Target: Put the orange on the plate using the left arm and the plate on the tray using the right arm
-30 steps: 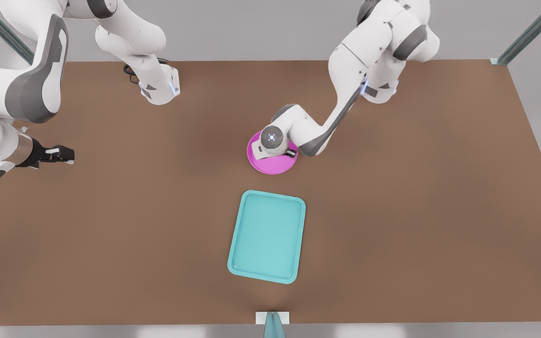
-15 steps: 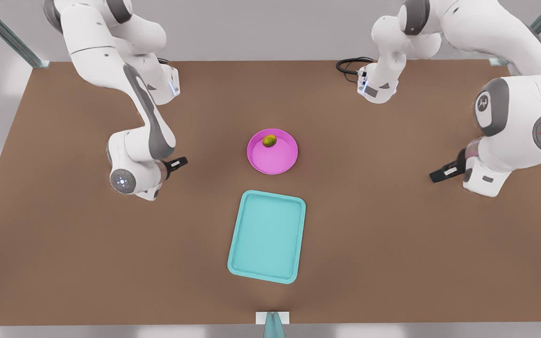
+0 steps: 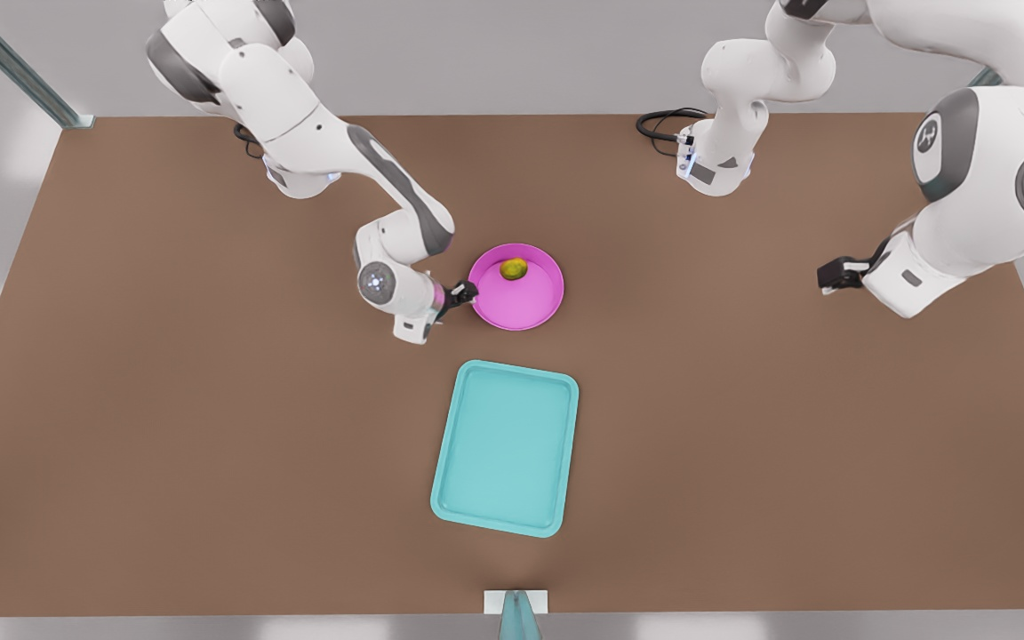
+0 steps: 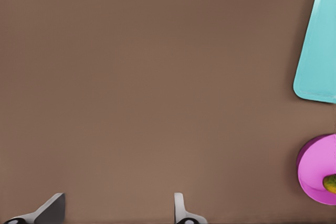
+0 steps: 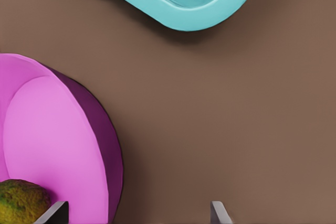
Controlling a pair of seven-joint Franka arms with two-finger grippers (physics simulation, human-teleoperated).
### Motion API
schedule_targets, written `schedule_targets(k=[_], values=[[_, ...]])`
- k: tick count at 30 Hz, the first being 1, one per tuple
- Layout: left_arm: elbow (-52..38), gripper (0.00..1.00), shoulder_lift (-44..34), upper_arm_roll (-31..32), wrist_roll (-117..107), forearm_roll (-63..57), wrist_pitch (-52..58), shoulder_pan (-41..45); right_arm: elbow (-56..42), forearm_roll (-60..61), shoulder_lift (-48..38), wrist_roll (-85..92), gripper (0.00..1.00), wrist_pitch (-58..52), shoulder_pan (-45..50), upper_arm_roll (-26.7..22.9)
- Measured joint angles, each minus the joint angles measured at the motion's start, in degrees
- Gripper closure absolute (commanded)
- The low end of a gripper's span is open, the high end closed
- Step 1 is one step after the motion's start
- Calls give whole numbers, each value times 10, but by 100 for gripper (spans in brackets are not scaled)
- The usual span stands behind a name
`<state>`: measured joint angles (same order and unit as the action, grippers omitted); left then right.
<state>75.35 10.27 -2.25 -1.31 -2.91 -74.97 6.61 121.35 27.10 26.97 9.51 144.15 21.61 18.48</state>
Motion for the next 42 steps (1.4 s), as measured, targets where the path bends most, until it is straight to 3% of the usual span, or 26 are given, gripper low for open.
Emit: schedule_targets(k=[12,13,17,22,26,27,42], values=[[-1,0,-5,-3,69,17,8,-1,-15,7,45,-10,0,37,0,37],[-1,0,-5,-3,73,20,10,-1,-16,7,49,-11,8,38,0,38],[-2,0,-5,-3,87,25,14,0,-21,7,61,-13,21,40,0,39],[-3,0,-5,-2,100,27,17,0,-26,10,55,-11,65,37,-3,50],[-3,0,-9,-2,108,28,18,0,-27,9,56,-12,68,35,-5,53],[-3,0,-10,-1,110,28,18,0,-28,9,57,-12,78,34,-6,55],[-3,0,-11,-1,127,28,26,0,-70,12,25,-6,79,19,-33,71]])
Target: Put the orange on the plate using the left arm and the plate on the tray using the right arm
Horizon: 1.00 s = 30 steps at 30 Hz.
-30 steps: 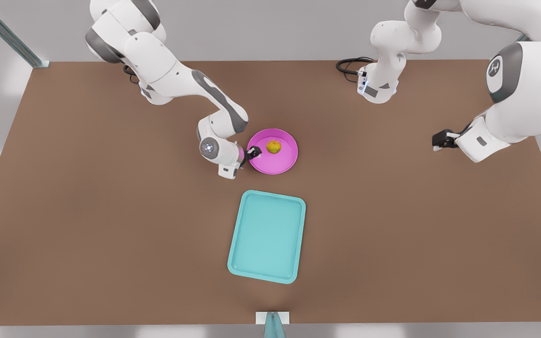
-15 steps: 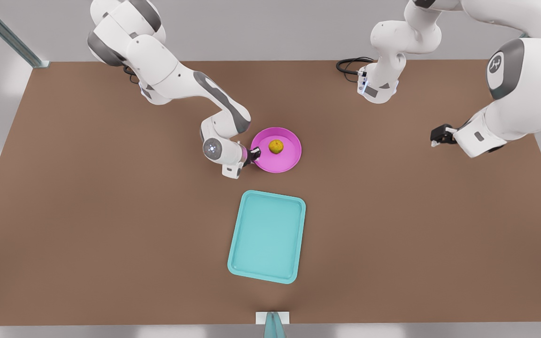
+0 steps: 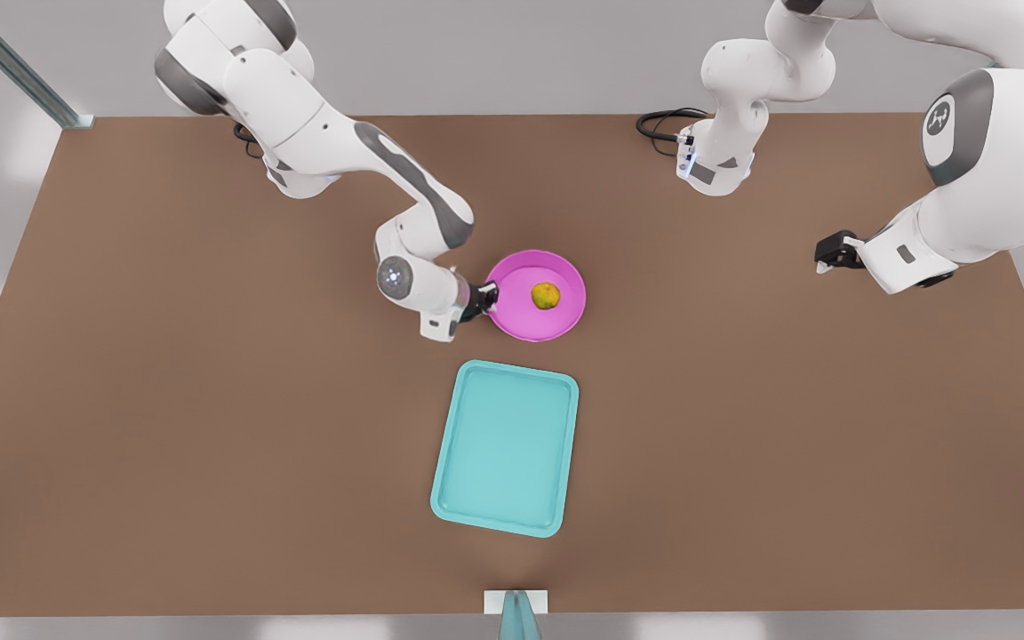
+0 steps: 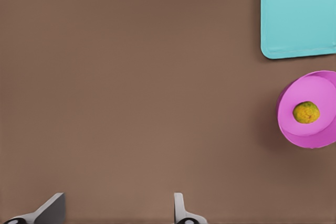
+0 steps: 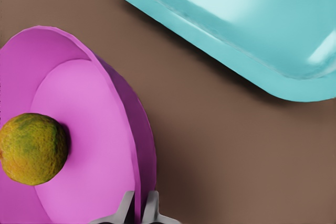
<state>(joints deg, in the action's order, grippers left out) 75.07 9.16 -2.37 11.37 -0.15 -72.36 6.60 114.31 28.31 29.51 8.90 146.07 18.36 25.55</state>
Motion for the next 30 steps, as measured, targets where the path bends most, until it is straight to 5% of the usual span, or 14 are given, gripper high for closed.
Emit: schedule_targets(k=[13,26,27,30], values=[[0,0,-2,0,7,0,10,0,-204,32,100,2,79,-4,-37,-71],[-17,0,-1,4,10,2,18,0,-311,31,193,5,79,5,-52,-89],[-17,0,-1,4,10,2,18,1,-313,30,195,4,0,5,-52,-89],[-17,0,0,2,10,2,20,0,-315,28,193,2,0,5,-50,-89]])
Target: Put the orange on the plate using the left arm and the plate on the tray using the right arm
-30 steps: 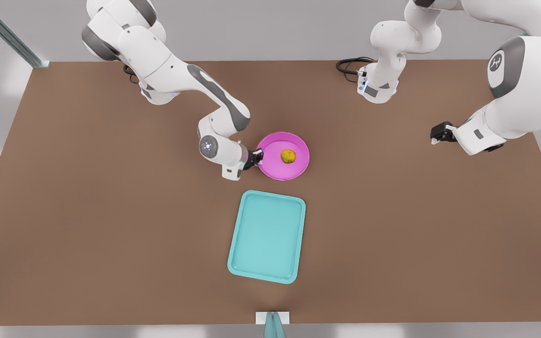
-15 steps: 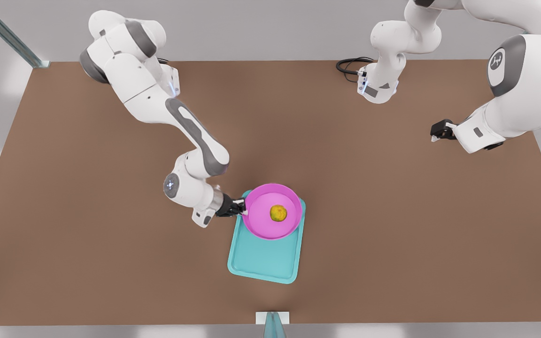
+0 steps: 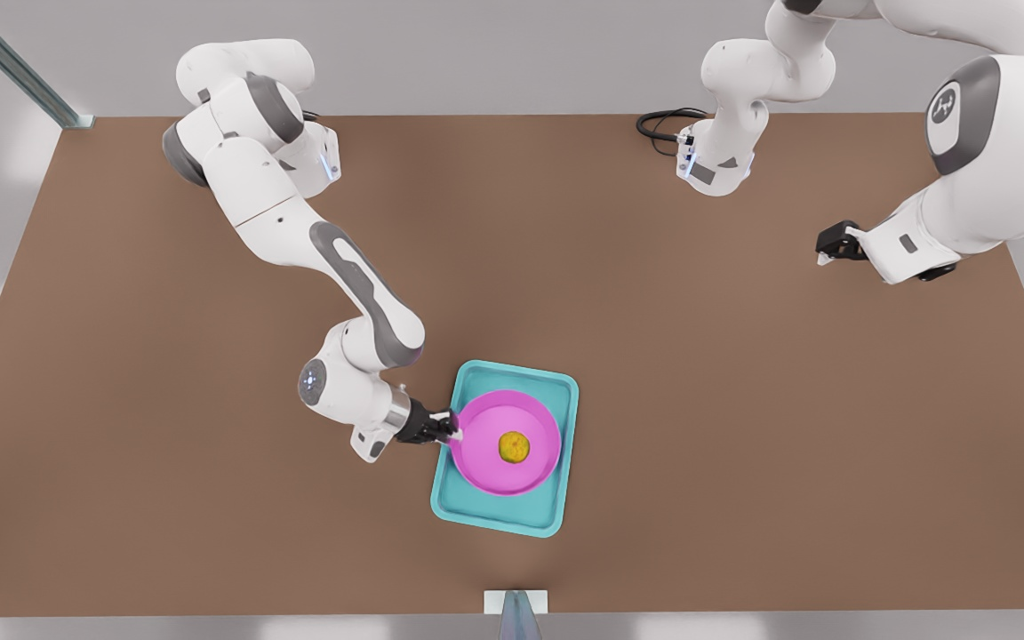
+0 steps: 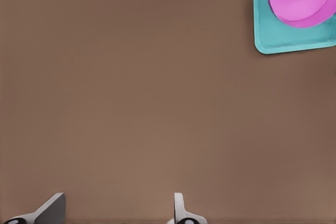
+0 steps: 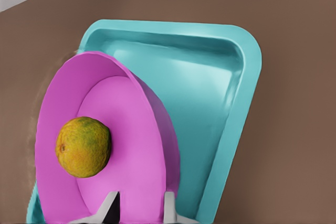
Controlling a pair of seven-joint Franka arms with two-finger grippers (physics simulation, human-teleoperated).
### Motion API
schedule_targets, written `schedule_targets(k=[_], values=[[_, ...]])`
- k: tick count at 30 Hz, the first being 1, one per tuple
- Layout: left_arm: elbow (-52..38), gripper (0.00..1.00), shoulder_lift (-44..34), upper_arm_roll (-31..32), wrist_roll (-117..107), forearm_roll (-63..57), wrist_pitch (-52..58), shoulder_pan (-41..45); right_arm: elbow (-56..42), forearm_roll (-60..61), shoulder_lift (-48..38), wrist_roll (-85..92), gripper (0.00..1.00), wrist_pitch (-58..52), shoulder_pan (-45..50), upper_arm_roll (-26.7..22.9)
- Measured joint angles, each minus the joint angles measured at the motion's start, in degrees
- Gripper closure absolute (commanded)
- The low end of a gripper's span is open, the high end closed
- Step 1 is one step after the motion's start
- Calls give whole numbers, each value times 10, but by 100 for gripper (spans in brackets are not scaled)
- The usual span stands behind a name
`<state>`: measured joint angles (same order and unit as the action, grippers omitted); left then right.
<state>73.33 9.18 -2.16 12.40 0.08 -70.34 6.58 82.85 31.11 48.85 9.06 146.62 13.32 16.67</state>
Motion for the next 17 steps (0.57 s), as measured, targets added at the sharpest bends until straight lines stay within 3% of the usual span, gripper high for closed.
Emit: schedule_targets(k=[6,8,9,11,14,17], values=[[4,0,4,-2,0,-1,2,-1,-33,-6,-51,-7,0,-25,-31,-10],[4,0,4,-2,1,-1,3,-2,-60,-48,-85,-9,0,-147,-80,-71],[3,0,4,-3,1,-1,3,-2,-82,-70,-103,-9,0,-224,-98,-136],[1,0,2,-3,1,-1,4,-4,-96,-148,-187,-8,0,-348,-120,-206],[0,0,3,-3,2,2,4,-5,-92,-261,-306,-6,0,-479,-119,-218],[0,0,3,-3,2,6,6,-5,-82,-322,-346,-4,0,-561,-115,-212]])
